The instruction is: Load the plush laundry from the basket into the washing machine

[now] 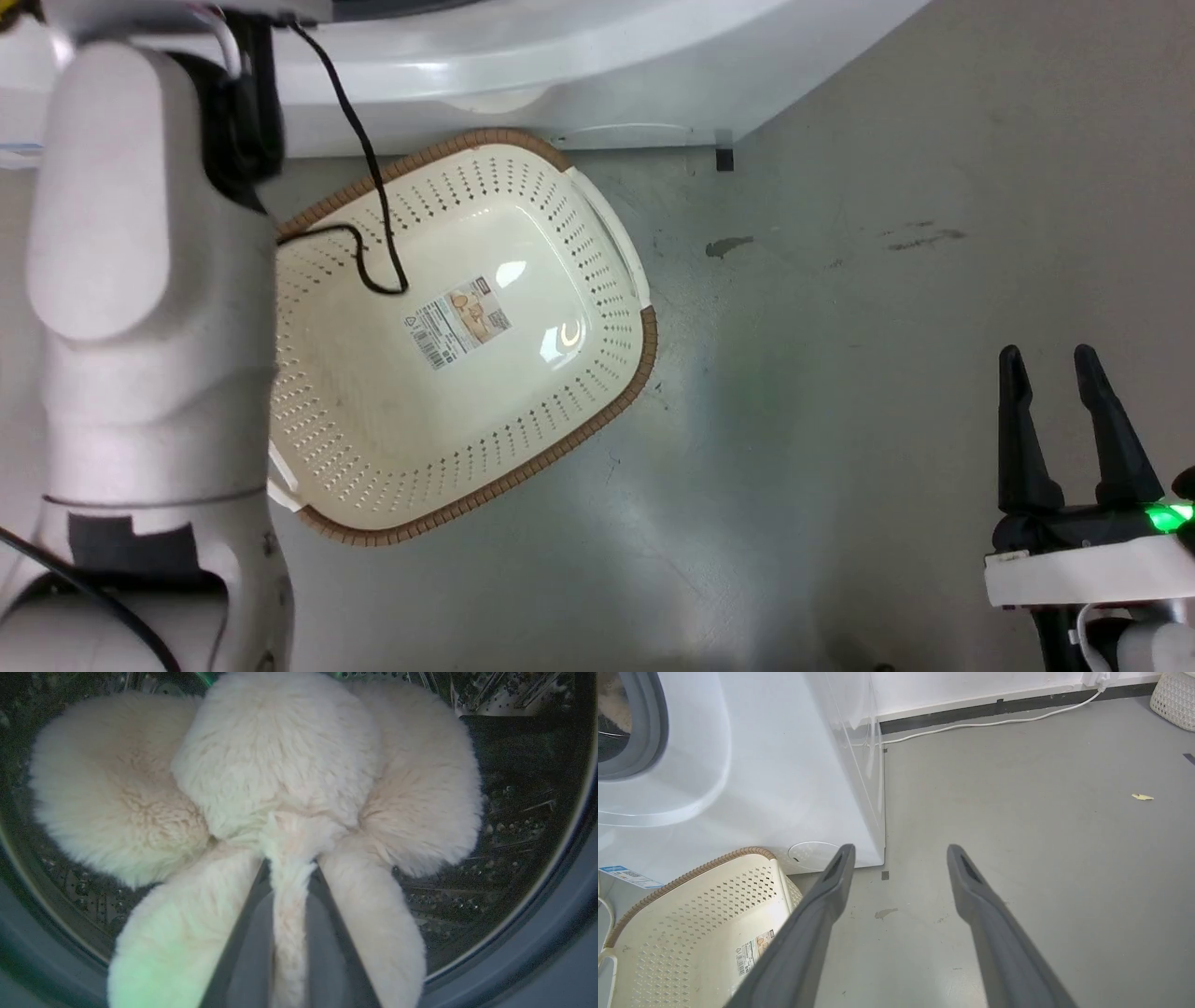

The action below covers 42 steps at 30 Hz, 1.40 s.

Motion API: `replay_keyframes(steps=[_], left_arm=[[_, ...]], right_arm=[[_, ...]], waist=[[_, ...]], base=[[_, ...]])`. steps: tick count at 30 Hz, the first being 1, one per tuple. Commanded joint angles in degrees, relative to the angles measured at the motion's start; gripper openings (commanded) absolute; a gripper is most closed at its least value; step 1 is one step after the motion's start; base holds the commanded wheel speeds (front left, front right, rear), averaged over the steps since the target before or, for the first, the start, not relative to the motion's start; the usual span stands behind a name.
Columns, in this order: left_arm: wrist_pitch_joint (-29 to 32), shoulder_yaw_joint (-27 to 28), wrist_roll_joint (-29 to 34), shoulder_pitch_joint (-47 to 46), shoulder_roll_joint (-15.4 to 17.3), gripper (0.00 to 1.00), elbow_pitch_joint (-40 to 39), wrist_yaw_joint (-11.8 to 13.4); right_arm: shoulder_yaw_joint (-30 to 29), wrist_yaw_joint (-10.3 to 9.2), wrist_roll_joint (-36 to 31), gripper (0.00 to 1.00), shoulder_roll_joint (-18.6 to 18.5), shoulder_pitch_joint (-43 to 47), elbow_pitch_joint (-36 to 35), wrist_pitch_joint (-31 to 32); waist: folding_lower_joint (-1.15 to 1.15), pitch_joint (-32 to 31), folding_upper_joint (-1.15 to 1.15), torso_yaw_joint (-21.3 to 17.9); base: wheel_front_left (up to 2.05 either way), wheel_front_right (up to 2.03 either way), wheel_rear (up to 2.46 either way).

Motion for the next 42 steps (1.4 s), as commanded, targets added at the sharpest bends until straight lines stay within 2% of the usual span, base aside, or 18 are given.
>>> replay_keyframes(steps=[1, 13, 21, 32, 42], left_arm=[[-0.39, 0.21, 0.63, -2.14, 0.65, 0.0, 0.11, -0.34], [-0.39, 0.81, 2.1, -11.03, 2.26, 0.0, 2.96, -0.85], [-0.39, -0.54, 3.94, -16.64, 3.99, 0.0, 5.81, -1.8], [-0.39, -1.17, 4.92, -23.44, 6.19, 0.0, 10.3, -1.85], [2.09, -0.93, 3.94, -30.63, 7.17, 0.0, 20.31, -0.34]], right_arm=[[0.08, 0.03, -0.08, 1.0, -0.09, -1.09, -0.3, -0.41], [0.07, 0.03, -0.54, 1.0, -0.09, -1.15, -1.64, -0.59], [0.39, 0.03, -0.52, 1.0, -0.09, 0.08, -3.08, -0.64], [1.29, 0.03, -0.12, 1.0, -0.09, 1.46, -4.15, -0.71], [1.13, 0.03, 0.55, 1.0, -0.09, 1.96, -5.6, -0.75]], waist=[[-0.01, 0.74, 0.0, -0.35], [-0.01, 5.12, 0.0, -2.54], [-0.01, 8.27, 0.0, -3.3], [-0.01, 11.01, 0.0, -4.53], [-0.01, 13.44, 0.0, -5.09]], base=[[0.0, 0.0, 0.0], [0.0, 0.0, 0.0], [0.0, 0.0, 0.0], [0.0, 0.0, 0.0], [0.0, 0.0, 0.0]])
